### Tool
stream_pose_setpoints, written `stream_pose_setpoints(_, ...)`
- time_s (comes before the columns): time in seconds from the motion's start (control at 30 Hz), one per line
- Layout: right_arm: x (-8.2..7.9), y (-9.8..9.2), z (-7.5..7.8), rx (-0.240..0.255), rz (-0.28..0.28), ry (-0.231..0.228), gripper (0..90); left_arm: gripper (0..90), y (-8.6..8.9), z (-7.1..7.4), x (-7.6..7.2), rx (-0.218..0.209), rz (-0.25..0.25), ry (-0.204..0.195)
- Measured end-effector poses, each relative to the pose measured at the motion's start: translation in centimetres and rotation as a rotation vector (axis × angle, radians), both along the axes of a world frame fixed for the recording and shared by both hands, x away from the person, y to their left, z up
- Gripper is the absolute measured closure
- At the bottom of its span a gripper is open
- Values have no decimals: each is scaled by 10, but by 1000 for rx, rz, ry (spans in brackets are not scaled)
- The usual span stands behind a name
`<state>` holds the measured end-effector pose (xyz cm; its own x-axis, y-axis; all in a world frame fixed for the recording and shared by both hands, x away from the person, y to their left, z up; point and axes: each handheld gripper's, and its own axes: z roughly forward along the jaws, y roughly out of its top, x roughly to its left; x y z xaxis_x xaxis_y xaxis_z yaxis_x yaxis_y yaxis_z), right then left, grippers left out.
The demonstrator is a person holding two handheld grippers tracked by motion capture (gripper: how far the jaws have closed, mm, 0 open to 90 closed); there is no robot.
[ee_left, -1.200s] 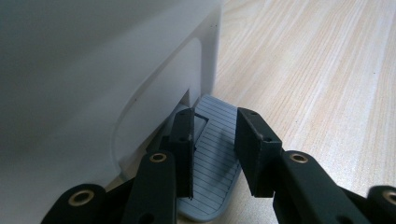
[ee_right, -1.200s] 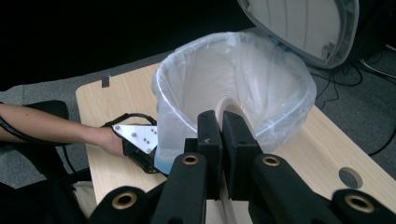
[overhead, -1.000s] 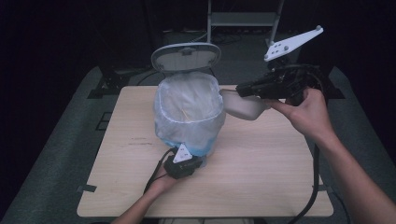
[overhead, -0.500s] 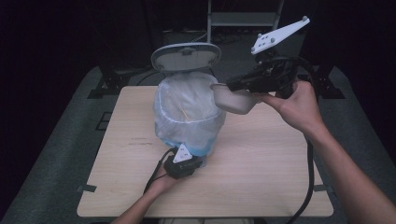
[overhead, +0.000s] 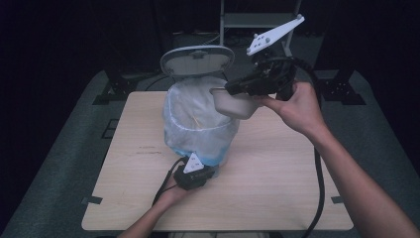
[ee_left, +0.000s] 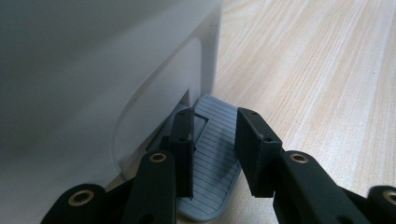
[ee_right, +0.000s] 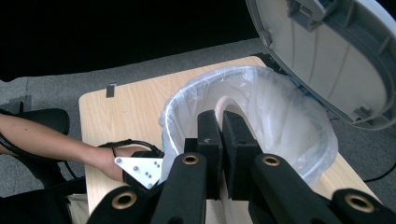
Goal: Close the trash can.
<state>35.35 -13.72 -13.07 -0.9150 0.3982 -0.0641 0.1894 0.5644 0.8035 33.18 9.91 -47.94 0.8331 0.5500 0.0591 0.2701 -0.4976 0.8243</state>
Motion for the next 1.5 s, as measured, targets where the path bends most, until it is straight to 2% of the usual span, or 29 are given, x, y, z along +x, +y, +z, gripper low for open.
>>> stream_pose_setpoints(0.8, 13, 34, -2, -10, 41, 12, 860, 683, 0, 0, 0, 1, -1, -1)
stream_pose_setpoints(1.13, 22, 46, -8, -13, 59, 15, 857, 681, 1, 0, 0, 1, -2, 0)
stream_pose_setpoints(1.2, 24, 48, -10, -9, 49, 0, 837, 681, 1, 0, 0, 1, -3, 0)
stream_pose_setpoints(1.23, 26, 49, -11, -2, 48, 8, 785, 681, 1, 0, 0, 1, -3, -1)
stream_pose_setpoints(1.5, 28, 45, -16, 7, 65, 38, 724, 681, 1, 0, 0, -2, -2, 0)
